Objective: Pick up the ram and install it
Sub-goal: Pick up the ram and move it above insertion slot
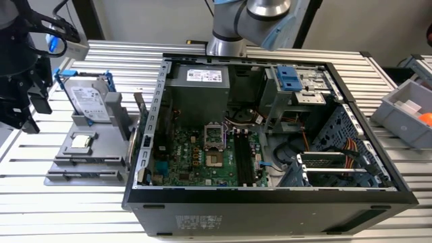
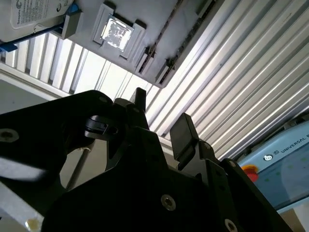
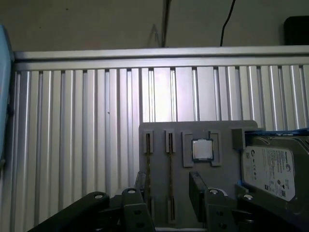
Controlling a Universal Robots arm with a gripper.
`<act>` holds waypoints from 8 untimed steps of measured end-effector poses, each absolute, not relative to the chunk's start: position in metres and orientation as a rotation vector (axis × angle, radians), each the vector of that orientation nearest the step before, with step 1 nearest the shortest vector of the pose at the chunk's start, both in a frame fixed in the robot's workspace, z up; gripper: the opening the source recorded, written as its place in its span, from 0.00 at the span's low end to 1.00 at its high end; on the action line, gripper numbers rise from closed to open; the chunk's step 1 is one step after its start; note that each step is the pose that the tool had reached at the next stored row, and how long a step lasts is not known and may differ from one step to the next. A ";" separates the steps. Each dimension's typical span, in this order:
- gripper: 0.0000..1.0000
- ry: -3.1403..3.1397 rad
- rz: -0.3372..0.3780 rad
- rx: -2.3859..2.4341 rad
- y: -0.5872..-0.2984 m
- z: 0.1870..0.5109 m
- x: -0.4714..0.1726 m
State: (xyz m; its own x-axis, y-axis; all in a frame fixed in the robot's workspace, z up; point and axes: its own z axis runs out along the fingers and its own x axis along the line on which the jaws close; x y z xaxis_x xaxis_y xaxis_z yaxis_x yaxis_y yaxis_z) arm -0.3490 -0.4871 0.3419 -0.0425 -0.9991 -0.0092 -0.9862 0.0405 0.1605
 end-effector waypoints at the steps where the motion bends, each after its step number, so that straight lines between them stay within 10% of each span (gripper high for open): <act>1: 1.00 -2.187 -0.186 2.098 -0.487 0.342 -0.349; 8: 1.00 -2.183 -0.171 2.117 -0.487 0.340 -0.350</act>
